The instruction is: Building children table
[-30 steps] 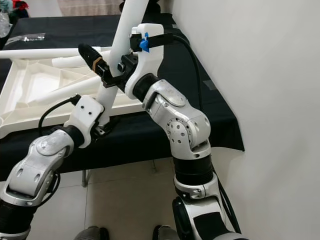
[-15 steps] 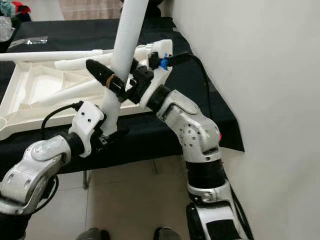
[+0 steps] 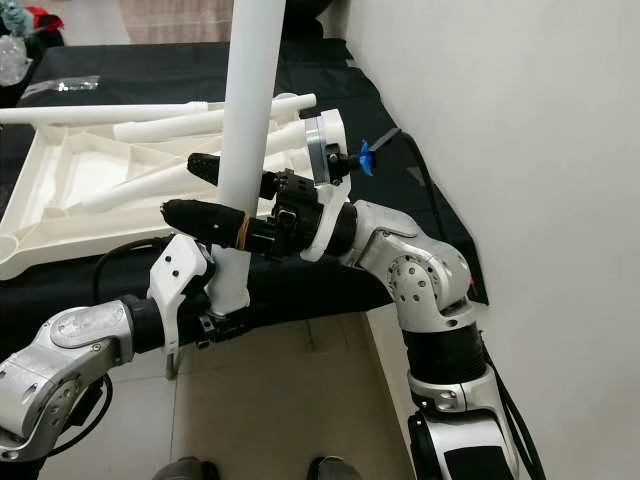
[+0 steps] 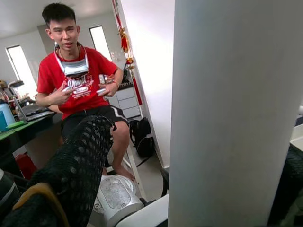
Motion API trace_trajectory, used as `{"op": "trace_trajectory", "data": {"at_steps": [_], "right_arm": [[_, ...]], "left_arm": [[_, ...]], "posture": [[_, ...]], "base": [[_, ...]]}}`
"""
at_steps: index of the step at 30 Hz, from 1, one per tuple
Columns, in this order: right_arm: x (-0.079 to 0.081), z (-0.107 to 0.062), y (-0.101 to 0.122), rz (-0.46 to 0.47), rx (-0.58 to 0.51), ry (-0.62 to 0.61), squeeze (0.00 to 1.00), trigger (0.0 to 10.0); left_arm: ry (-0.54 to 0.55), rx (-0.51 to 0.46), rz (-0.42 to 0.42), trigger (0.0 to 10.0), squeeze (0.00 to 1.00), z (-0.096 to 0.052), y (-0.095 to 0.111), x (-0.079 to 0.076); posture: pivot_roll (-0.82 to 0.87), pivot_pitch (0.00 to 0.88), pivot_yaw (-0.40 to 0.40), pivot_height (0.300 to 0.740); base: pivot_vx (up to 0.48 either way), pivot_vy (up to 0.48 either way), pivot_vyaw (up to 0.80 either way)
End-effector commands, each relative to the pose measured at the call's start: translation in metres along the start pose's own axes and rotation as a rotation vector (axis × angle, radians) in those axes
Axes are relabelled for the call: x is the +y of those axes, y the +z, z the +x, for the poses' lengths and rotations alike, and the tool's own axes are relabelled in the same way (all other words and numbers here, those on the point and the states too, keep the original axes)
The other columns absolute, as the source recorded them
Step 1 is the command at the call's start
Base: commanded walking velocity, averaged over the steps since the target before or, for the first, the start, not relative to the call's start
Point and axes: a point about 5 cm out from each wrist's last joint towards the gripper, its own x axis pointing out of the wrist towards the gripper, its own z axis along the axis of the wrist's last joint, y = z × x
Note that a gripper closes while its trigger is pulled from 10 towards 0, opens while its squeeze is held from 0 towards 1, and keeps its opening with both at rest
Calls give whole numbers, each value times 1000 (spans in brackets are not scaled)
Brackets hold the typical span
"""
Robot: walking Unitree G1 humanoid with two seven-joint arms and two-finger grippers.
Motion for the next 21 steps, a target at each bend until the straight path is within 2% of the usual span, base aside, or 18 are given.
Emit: {"op": "trace_trajectory", "data": {"at_steps": [1,2,7,14,21], "right_arm": [[5,7,-6,-4,37,66,0,10000],[5,9,-9,-10,50,75,0,10000],[4,14,-13,-9,72,87,0,10000],[0,18,-14,7,82,90,0,10000],[-4,15,-18,40,109,81,0,10000]], "left_arm": [[-22,-5,-41,10000,0,-1,-1,-4],[-46,-11,-81,10000,0,0,-2,-8],[-97,-11,-155,10000,0,0,-6,-19],[-166,44,-135,10000,0,-6,-15,-28],[-178,76,-123,10000,0,-13,-18,-29]], "posture": [[15,126,-27,740],[14,122,-28,740],[12,125,-28,740],[12,133,-26,740],[13,134,-27,740]], "base": [[0,0,0],[0,0,0],[0,0,0],[0,0,0],[0,0,0]]}}
